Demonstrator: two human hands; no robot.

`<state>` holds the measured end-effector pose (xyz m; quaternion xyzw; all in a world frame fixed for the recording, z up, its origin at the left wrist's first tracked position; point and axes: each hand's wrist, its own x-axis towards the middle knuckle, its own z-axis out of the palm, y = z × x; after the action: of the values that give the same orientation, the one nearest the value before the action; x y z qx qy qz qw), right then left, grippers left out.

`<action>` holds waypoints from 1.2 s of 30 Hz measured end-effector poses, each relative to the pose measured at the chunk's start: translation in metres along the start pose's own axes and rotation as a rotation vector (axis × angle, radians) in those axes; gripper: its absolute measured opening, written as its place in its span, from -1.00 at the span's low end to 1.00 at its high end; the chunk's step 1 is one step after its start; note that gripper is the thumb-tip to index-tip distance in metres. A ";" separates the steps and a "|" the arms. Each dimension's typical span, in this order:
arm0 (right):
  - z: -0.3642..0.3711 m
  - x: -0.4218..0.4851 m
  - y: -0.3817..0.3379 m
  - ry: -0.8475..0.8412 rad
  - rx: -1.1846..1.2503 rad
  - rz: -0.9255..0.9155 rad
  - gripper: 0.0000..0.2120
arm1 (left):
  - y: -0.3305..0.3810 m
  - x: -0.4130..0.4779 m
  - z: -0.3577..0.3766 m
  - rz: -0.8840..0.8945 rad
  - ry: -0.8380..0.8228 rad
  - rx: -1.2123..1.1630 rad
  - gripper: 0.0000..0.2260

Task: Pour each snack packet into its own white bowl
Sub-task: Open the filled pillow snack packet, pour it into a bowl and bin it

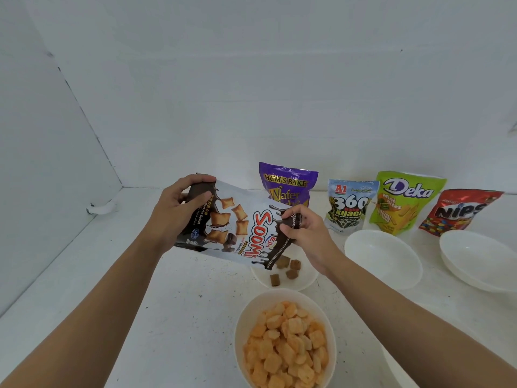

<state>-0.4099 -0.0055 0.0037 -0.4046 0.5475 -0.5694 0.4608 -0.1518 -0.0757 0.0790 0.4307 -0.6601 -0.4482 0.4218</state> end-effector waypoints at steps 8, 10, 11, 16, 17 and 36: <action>0.009 -0.002 -0.002 0.097 -0.002 -0.125 -0.77 | 0.007 0.001 0.001 0.007 0.027 -0.012 -0.77; 0.008 -0.002 0.001 0.077 -0.018 -0.075 -0.79 | 0.009 0.002 0.001 0.007 0.023 0.021 -0.77; 0.007 -0.002 0.003 0.057 -0.020 -0.033 -0.79 | 0.010 0.002 0.001 0.010 0.019 0.042 -0.77; 0.002 -0.001 0.007 0.024 0.020 0.031 -0.78 | 0.010 0.000 0.003 0.009 0.015 0.064 -0.77; 0.002 -0.001 0.005 0.046 0.027 0.008 -0.77 | 0.009 0.000 0.004 0.006 0.017 0.057 -0.77; 0.002 -0.008 -0.005 0.125 0.012 -0.095 -0.82 | 0.024 0.001 0.009 0.049 0.026 0.049 -0.78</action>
<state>-0.4060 0.0015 0.0093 -0.3910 0.5519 -0.6182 0.4005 -0.1653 -0.0688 0.1000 0.4303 -0.6759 -0.4157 0.4303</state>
